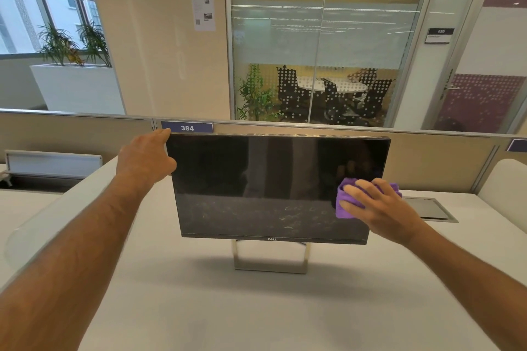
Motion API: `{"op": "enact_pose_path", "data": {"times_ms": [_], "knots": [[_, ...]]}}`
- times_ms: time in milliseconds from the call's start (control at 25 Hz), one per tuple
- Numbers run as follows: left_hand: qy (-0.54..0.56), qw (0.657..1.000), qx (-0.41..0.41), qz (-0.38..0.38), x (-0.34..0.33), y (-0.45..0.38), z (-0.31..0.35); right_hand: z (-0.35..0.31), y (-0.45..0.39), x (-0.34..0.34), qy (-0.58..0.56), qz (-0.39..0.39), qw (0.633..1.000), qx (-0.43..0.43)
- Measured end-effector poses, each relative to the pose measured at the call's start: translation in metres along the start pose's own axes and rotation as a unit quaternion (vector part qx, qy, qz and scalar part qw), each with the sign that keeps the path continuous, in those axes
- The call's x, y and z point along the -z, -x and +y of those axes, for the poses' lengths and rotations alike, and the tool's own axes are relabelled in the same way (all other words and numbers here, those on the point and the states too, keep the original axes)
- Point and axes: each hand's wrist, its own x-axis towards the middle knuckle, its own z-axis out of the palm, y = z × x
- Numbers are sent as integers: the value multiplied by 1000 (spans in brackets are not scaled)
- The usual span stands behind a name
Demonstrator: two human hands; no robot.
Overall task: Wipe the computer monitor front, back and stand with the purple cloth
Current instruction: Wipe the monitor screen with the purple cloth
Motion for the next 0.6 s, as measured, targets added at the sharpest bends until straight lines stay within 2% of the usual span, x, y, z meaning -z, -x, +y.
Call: {"op": "enact_pose_path", "data": {"times_ms": [80, 200, 360, 520, 600], "knots": [[2, 1000, -1, 2, 0, -1, -1, -8, -4, 2, 1, -3, 1000, -1], [-1, 1000, -5, 3, -1, -3, -3, -17, -5, -4, 39, -26, 994, 100], [2, 1000, -10, 3, -4, -4, -7, -19, -19, 3, -12, 3, 1000, 1], [6, 1000, -7, 2, -4, -5, -8, -32, -18, -3, 38, -7, 995, 93], [4, 1000, -8, -1, -4, -5, -9, -29, -24, -1, 11, 13, 999, 40]]}}
